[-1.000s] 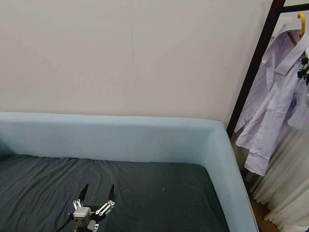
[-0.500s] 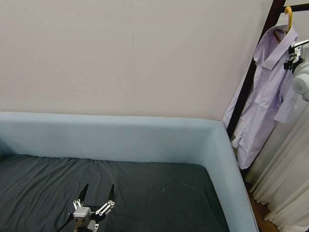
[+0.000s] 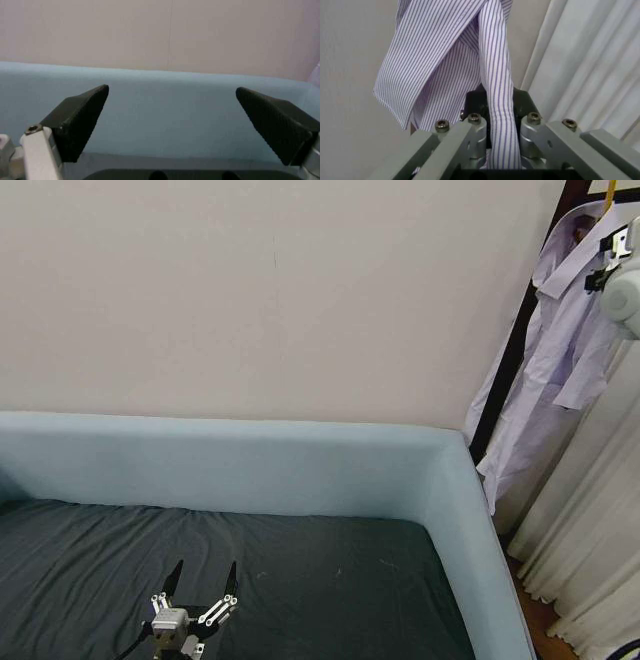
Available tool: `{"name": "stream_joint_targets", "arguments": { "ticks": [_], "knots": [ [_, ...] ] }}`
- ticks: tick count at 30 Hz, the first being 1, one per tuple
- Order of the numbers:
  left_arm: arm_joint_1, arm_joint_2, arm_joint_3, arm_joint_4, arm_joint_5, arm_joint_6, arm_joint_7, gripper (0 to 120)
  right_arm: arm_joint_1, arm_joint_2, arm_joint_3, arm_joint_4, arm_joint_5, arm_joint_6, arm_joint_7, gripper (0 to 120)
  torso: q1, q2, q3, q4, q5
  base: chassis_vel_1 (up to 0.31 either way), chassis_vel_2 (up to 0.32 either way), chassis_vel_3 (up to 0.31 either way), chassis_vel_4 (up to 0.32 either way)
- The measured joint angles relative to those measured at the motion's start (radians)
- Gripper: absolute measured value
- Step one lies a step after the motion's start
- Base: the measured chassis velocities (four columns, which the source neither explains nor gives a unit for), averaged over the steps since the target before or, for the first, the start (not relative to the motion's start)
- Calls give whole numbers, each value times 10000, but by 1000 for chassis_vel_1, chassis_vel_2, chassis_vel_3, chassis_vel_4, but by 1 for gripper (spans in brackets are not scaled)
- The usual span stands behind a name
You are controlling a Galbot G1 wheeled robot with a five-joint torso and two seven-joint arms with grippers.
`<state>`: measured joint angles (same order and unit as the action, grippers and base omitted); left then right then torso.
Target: Pick up the clothes from the sofa and hang them on the clothes hanger.
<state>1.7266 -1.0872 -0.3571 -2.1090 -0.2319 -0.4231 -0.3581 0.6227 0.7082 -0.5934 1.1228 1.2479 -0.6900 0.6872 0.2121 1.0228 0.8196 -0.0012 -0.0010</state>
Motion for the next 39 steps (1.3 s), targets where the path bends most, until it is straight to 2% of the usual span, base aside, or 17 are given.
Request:
{"name": "stream_joint_targets", "arguments": {
  "ticks": [8, 13, 17, 20, 26, 39],
  "knots": [
    [0, 1, 0, 0, 0, 0, -1, 100, 455, 624, -144, -997, 1025, -139, 574, 5, 0, 0, 0, -1, 3, 0, 0, 0, 0],
    [0, 0, 0, 0, 0, 0, 0, 100, 691, 1032, -271, -1535, 1082, -47, 688, 5, 0, 0, 0, 0, 3, 0, 0, 0, 0],
    [0, 0, 0, 0, 0, 0, 0, 100, 924, 1551, -297, -2128, 1328, -93, 937, 5, -1, 0, 0, -2, 2, 0, 0, 0, 0],
    [0, 0, 0, 0, 0, 0, 0, 100, 1147, 2256, -259, -2891, 1580, -148, 1216, 5, -1, 0, 1, 3, 1, 0, 0, 0, 0],
    [0, 0, 0, 0, 0, -1, 0, 100, 1363, 2975, -100, -3825, 1646, -145, 1480, 5, -1, 0, 0, 1, -1, 0, 0, 0, 0],
    [0, 0, 0, 0, 0, 0, -1, 100, 1443, 3298, 373, -4653, 2100, -93, 2024, 5, -1, 0, -1, 1, 1, 0, 0, 0, 0]
  ]
}}
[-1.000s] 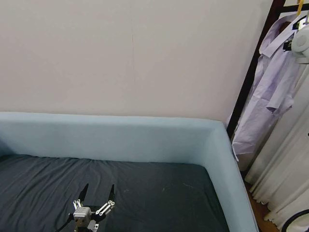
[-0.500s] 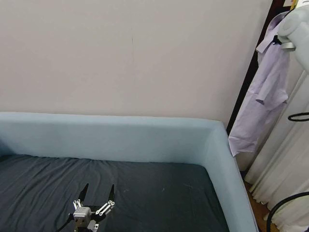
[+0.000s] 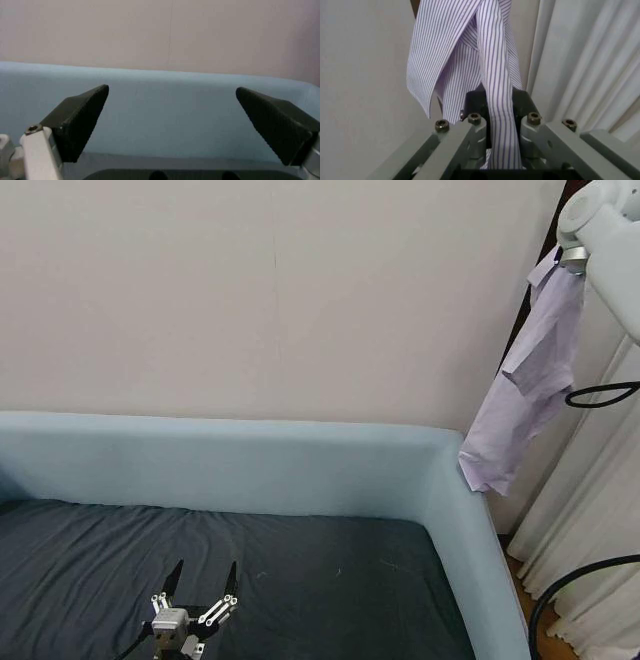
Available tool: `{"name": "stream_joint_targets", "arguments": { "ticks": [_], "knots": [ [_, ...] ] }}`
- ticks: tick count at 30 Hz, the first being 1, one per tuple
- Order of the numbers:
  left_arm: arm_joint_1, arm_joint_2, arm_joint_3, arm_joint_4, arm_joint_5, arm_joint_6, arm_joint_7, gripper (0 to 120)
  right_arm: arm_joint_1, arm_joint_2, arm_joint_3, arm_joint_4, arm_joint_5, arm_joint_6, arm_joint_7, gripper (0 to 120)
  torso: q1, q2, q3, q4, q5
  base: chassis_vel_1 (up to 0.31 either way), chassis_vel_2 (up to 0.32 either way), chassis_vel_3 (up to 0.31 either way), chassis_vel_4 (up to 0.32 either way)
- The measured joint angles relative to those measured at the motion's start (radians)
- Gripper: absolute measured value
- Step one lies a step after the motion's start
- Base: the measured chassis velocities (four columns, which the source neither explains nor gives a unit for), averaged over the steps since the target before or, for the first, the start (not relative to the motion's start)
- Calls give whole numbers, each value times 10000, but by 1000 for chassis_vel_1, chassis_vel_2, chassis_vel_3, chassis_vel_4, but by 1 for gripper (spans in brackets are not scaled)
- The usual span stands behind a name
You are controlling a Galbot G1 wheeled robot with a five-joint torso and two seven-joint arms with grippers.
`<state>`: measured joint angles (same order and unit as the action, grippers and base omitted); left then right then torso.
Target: Pick up the clothes from the sofa and hang them on the clothes hanger.
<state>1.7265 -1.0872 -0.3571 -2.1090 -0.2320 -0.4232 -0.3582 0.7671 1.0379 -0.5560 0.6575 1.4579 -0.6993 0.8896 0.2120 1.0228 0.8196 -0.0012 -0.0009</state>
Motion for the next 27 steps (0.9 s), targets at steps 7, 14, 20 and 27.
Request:
{"name": "stream_joint_targets", "arguments": {
  "ticks": [7, 14, 20, 27],
  "knots": [
    [0, 0, 0, 0, 0, 0, 1, 100, -172, -293, -9, 274, 441, -34, 169, 5, 1, -1, 0, -3, 4, 0, 0, 0, 0],
    [0, 0, 0, 0, 0, 0, 0, 100, -249, -308, 46, 552, 644, -219, 205, 6, 0, 0, 0, -1, -1, 0, 0, 0, 0],
    [0, 0, 0, 0, 0, 0, 0, 100, -565, -742, 46, 1383, 651, -246, -1, 22, 0, 0, 0, -1, 1, 0, 0, 0, 0],
    [0, 0, 0, 1, 0, 0, 0, 100, -1188, -2241, -106, 4097, 524, -123, -11, 50, 1, 0, 0, 0, 1, 0, 0, 0, 0]
  ]
}}
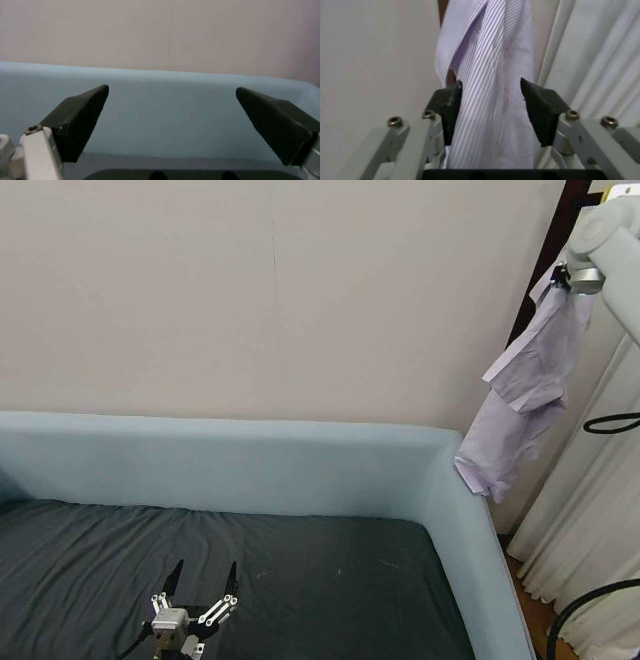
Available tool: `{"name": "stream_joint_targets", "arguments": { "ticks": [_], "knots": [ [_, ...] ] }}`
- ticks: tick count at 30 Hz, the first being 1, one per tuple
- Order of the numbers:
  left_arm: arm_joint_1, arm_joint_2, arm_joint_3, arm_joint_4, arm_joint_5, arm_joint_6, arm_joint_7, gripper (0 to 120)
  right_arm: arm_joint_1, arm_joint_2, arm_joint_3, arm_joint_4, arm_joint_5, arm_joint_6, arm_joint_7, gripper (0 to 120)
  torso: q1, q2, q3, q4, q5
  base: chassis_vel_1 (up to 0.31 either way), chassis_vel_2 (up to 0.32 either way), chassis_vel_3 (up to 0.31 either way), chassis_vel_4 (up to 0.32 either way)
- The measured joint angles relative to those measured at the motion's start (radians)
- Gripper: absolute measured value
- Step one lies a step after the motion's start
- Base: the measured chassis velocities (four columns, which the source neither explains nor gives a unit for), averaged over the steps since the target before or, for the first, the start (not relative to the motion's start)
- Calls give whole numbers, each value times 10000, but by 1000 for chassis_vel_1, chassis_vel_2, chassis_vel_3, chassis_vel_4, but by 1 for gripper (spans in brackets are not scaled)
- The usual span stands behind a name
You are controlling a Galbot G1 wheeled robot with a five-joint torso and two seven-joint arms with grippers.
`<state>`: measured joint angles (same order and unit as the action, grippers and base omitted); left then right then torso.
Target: Pick up the clothes from the sofa and hang them on the clothes hanger.
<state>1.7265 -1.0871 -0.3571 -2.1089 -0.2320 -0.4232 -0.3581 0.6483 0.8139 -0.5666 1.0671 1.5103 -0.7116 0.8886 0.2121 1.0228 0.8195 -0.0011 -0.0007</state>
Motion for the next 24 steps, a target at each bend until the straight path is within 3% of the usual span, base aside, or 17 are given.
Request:
{"name": "stream_joint_targets", "arguments": {
  "ticks": [4, 7, 8, 12, 13, 16, 18, 24],
  "knots": [
    [-1, 2, -1, 0, 0, 0, 1, 100, -769, -1284, 377, 2474, -34, 542, -294, 63, 0, 0, -1, -2, 0, 0, 0, 0, 0],
    [-1, 0, 0, 0, 0, -1, 1, 100, -2423, -2933, 1512, 5086, -580, 1479, -1593, 77, 0, 0, -1, 2, 0, 0, 0, 0, 0],
    [-1, 0, 0, 0, 0, -1, 1, 100, -2423, -2933, 1512, 5086, -580, 1479, -1593, 77, 0, 0, -1, 2, 0, 0, 0, 0, 0],
    [0, 0, 0, 1, 0, -3, 2, 100, -6160, -5087, 4232, 7932, -1086, 2778, -3977, 94, -2, 2, -3, -15, 6, 0, 0, 0, 0],
    [0, 0, 0, 1, 0, -3, 2, 100, -6160, -5087, 4232, 7932, -1086, 2778, -3977, 94, -2, 2, -3, -15, 6, 0, 0, 0, 0],
    [0, 1, 0, 1, 0, -1, 7, 100, -8595, -5776, 5846, 9368, -1758, 3735, -4703, 100, -3, 2, -3, -4, -1, 0, 0, 0, 0],
    [0, 1, 0, 1, 0, -1, 2, 100, -9192, -5843, 6155, 9721, -2009, 3977, -4677, 100, -3, 3, -3, 1, -9, 0, 0, 0, 0],
    [0, 1, -2, 1, 0, -1, 2, 100, -12677, -4832, 7289, 10260, -4297, 5189, -4420, 100, 0, 0, 2, 4, 3, 0, 0, 0, 0]
  ]
}}
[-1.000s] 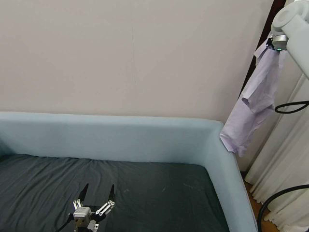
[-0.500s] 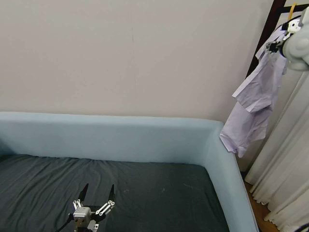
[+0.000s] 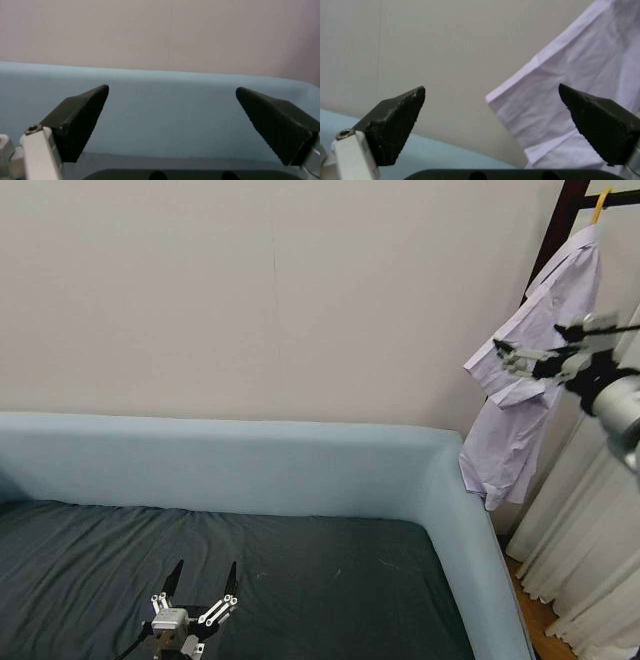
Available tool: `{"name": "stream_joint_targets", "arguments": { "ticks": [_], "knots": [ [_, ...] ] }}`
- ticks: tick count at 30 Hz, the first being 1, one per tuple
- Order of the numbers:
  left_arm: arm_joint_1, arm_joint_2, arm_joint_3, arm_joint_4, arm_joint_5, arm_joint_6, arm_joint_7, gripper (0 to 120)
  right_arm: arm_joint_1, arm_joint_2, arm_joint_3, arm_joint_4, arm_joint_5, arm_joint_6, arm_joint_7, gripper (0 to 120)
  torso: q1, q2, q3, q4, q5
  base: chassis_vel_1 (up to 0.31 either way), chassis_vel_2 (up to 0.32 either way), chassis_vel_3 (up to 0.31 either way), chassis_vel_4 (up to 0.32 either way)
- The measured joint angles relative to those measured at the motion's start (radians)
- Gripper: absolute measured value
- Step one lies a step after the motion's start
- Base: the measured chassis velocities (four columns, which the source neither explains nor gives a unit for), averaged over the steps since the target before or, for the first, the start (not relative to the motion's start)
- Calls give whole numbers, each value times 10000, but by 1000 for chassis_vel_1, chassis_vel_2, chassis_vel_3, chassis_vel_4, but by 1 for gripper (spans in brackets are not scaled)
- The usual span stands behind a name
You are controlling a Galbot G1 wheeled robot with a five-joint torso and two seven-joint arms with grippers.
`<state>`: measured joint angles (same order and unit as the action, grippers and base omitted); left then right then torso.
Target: Pick up the clothes from the sofa and hang them on the clothes hanger.
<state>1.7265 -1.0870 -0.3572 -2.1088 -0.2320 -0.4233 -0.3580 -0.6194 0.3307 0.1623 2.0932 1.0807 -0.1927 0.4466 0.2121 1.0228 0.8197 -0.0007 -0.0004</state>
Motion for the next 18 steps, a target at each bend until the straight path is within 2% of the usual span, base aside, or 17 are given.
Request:
{"name": "stream_joint_targets", "arguments": {
  "ticks": [3, 4, 6, 7, 10, 11, 13, 14, 18],
  "knots": [
    [-1, 0, 1, 0, 0, 0, 2, 100, -1882, 956, 833, -151, -1037, 448, -196, 100, 0, -1, 0, -2, -4, 0, 0, 0, 0],
    [-1, 0, 1, 0, 0, 0, 2, 100, -1882, 956, 833, -151, -1037, 448, -196, 100, 0, -1, 0, -2, -4, 0, 0, 0, 0],
    [-1, 0, 1, -1, 0, 1, 5, 100, -3824, 1877, 2194, 12, -1773, 662, -373, 100, 1, -1, 0, -1, -2, 0, 0, 0, 0],
    [-1, 0, 1, -1, 0, 1, 5, 100, -3824, 1877, 2194, 12, -1773, 662, -373, 100, 1, -1, 0, -1, -2, 0, 0, 0, 0],
    [0, -1, 1, -2, 0, 2, -2, 100, -6808, 3477, 4043, 829, -2255, 566, -467, 100, 0, -1, -1, -8, -3, 0, 0, 0, 0],
    [0, -1, 1, -2, 0, 2, -2, 100, -6808, 3477, 4043, 829, -2255, 566, -467, 100, 0, -1, -1, -8, -3, 0, 0, 0, 0],
    [0, -2, 1, -2, 0, 2, 2, 100, -8589, 4828, 4843, 1355, -3002, 767, -919, 100, -1, 0, -3, -9, -6, 0, 0, 0, 0],
    [0, -2, 1, -2, 0, 2, 2, 100, -8589, 4828, 4843, 1355, -3002, 767, -919, 100, -1, 0, -3, -9, -6, 0, 0, 0, 0],
    [-1, 0, 0, -2, 0, 3, -2, 100, -11202, 6937, 5084, 1681, -5701, 2561, -1808, 100, -1, 0, -3, -8, -7, 0, 0, 0, 0]
  ]
}}
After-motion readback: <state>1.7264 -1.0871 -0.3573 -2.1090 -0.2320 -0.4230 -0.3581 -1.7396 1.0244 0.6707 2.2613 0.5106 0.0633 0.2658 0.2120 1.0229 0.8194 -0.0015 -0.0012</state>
